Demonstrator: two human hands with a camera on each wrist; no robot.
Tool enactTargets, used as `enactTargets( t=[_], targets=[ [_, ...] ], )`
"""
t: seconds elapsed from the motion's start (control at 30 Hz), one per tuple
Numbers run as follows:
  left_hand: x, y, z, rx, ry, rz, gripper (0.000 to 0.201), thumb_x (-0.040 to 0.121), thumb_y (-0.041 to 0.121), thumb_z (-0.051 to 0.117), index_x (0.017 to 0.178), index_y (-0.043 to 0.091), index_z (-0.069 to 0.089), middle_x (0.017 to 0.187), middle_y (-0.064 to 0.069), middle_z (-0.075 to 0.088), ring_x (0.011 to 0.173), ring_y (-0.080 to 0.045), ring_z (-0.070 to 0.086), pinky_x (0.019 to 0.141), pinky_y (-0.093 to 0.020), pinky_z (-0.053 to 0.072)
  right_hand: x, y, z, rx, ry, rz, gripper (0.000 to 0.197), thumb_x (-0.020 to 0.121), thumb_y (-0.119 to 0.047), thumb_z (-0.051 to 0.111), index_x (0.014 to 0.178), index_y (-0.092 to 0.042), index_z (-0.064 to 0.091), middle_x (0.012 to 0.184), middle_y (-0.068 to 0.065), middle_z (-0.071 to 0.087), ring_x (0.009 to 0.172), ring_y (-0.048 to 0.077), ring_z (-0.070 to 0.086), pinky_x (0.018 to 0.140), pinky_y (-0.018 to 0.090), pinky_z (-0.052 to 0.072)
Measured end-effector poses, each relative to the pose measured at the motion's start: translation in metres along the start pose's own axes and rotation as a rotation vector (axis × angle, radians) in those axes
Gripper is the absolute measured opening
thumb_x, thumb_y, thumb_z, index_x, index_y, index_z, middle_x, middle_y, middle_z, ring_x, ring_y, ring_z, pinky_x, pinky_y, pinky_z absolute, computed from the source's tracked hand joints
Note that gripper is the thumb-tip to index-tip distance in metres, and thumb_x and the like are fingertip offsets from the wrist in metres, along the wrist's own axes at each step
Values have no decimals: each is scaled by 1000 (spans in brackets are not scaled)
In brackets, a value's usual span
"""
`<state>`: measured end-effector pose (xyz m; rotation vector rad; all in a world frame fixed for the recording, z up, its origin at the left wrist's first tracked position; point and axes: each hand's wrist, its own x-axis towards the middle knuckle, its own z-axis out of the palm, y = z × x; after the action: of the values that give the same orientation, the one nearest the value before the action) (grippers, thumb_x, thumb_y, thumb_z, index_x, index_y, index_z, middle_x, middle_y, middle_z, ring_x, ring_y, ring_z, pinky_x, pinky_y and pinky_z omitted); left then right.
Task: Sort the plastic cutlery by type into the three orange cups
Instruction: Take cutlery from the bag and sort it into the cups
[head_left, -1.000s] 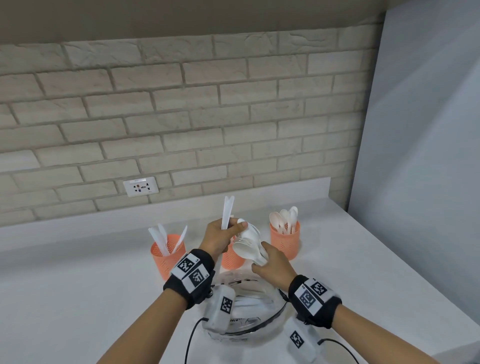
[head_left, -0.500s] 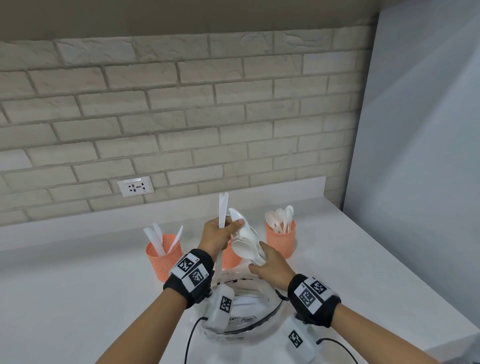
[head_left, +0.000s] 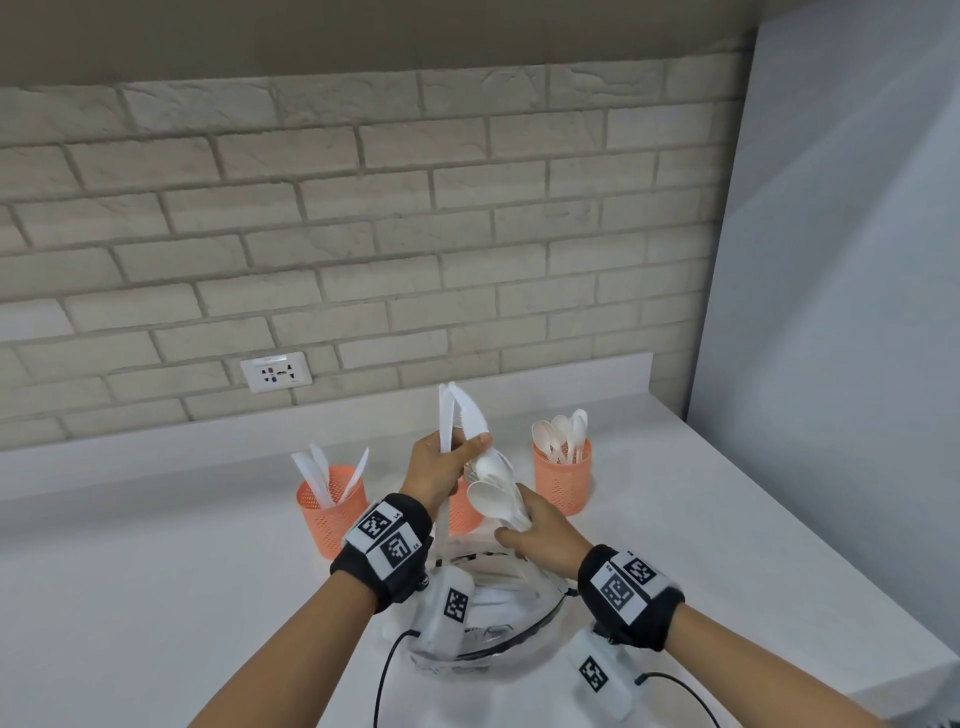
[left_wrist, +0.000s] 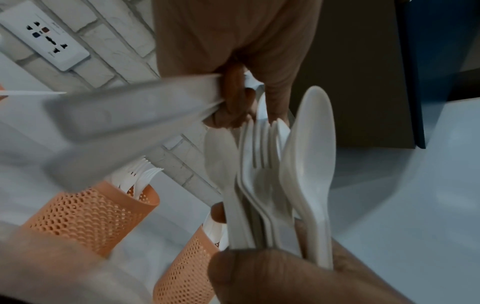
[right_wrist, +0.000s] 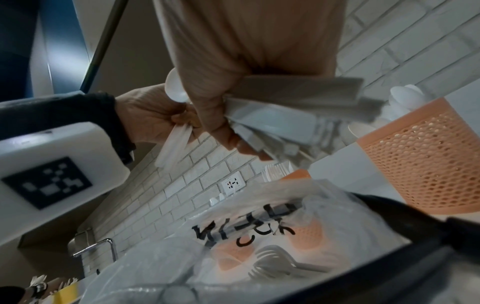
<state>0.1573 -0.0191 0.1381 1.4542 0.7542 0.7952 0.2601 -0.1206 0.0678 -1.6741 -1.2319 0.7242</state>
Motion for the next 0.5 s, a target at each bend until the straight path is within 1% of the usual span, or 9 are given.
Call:
enactTargets(
  t=[0.07,0.13,0.17,0.2,0.23,0.3,0.33,0.4,0.5],
  targets=[
    [0,3,-1,-10,23,14,33,83,16,68,60,14,44,40,7,43,30,-4,34,35,-15,29,0,-2,-1,-2,-20,1,42,82,-11,58,122,-12,46,84,-5,55,68,11,55,64,27,48],
    [2,7,-2,-25,56,24,24,87,19,63,68,12,50,50,1,48,31,-2,38,34,-14,31,-2,-4,-3,0,-48,9,40,82,-9,58,121,-12,47,82,-6,55,64,9,54,61,23,47],
    [3,9,-3,-38,70,27,18,89,21,60,77,9,55,58,-2,52,32,-1,41,35,-14,33,-3,-6,-3,3,-65,14,38,83,-8,58,119,-13,47,82,-6,55,62,8,53,59,21,46],
    [4,11,-4,-52,85,37,18,91,23,56,88,5,57,65,-4,56,33,0,44,35,-13,34,-4,-6,-3,9,-82,21,36,83,-7,58,117,-14,47,81,-6,55,60,7,53,57,19,45],
    [7,13,-6,-64,104,52,24,94,24,53,98,1,58,71,-5,61,34,1,44,35,-12,34,-5,-7,-2,19,-96,31,35,84,-7,58,116,-15,46,81,-6,54,59,7,52,55,17,44],
    [10,17,-9,-80,159,93,28,96,25,46,108,0,55,78,-4,67,36,1,43,35,-12,33,-6,-7,-1,44,-116,52,36,84,-7,58,118,-13,46,81,-4,54,56,8,52,54,17,44],
    [11,20,-11,-93,195,116,27,97,25,44,110,3,52,79,-4,68,36,1,44,35,-11,32,-7,-6,-1,52,-124,62,38,84,-7,58,120,-12,47,81,-3,54,54,7,52,54,18,45],
    [14,23,-17,-143,282,142,21,99,24,41,109,7,46,78,-5,66,36,2,46,35,-10,33,-8,-6,-1,57,-141,78,37,85,-6,58,120,-10,47,81,-1,54,51,5,52,54,19,45],
    [22,22,-32,-172,425,140,20,99,25,39,103,8,48,71,-4,62,32,2,46,36,-10,34,-11,-9,-3,66,-177,87,30,86,-5,57,113,-12,47,78,-1,51,46,2,50,53,17,44]
  ],
)
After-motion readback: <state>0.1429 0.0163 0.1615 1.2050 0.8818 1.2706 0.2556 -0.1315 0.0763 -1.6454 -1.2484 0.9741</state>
